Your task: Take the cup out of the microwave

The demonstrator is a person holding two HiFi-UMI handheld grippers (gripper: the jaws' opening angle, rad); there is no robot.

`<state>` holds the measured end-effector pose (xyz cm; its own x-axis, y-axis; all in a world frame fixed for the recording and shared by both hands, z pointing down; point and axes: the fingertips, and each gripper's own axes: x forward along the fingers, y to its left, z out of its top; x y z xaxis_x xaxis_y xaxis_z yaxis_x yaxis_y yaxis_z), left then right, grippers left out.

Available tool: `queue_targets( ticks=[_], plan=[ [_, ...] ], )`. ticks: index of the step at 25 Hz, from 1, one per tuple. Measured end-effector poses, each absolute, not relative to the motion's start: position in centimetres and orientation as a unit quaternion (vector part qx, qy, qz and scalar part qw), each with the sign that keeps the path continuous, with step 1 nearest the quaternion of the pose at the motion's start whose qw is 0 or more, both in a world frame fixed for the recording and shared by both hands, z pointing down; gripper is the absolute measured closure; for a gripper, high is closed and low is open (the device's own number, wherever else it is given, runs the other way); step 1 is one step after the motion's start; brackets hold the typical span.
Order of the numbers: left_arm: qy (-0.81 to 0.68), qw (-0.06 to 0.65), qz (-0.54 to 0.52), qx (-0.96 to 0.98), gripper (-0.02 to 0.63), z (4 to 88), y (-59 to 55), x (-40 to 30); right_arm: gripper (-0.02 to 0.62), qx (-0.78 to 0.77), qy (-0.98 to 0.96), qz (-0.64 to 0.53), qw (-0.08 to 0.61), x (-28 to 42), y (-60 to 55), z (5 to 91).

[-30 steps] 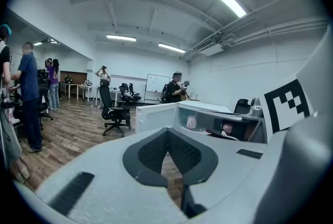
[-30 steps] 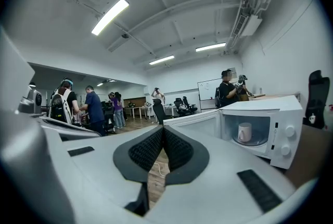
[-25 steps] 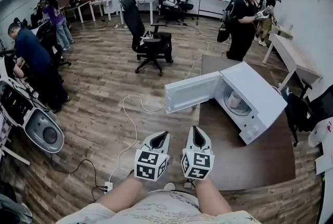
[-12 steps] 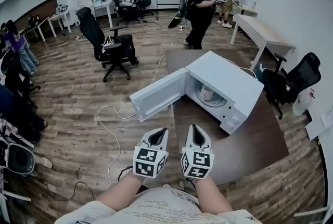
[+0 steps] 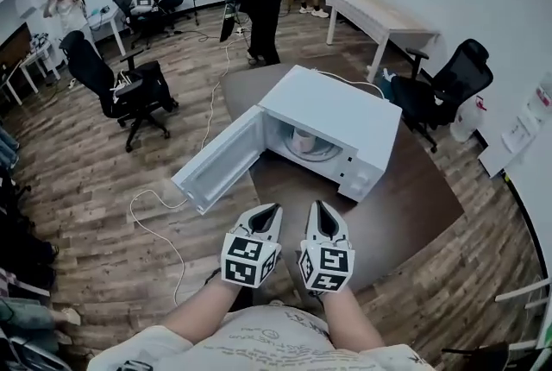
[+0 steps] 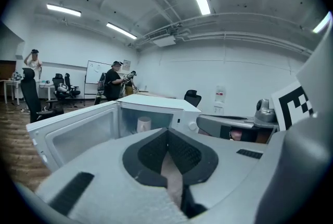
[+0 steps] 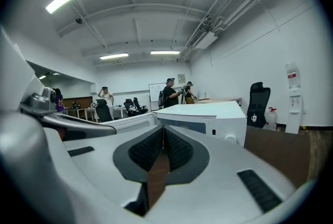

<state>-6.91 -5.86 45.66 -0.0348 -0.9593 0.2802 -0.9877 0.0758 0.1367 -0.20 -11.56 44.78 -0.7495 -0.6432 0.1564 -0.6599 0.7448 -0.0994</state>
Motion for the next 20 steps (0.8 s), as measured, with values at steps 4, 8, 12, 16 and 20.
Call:
queue_targets(
  ticks=[4, 8, 12, 16, 20],
  plan=[
    [-0.686, 0.147, 0.059, 0.71, 0.594, 45.7, -8.9, -8.2, 0.578, 0.395, -0.913, 0.085, 0.059, -0.6, -13.6, 45.2],
    [-0.665, 0.15, 0.057, 0.73, 0.594, 45.7, -11.7, -10.5, 0.578, 0.43, -0.897, 0.089, 0.056, -1.3, -15.0, 45.0],
    [-0.655, 0.137, 0.061, 0.741, 0.592, 45.5, -14.5, -13.1, 0.578, 0.454, -0.883, 0.103, 0.061, -1.7, -16.1, 45.4],
    [-0.648, 0.13, 0.071, 0.747, 0.592, 45.7, -17.1, -15.1, 0.578, 0.476, -0.87, 0.109, 0.073, -1.3, -16.9, 45.7],
    [-0.64, 0.135, 0.083, 0.752, 0.592, 47.4, -19.1, -15.9, 0.578, 0.497, -0.858, 0.107, 0.078, -0.6, -17.2, 45.8]
  ],
)
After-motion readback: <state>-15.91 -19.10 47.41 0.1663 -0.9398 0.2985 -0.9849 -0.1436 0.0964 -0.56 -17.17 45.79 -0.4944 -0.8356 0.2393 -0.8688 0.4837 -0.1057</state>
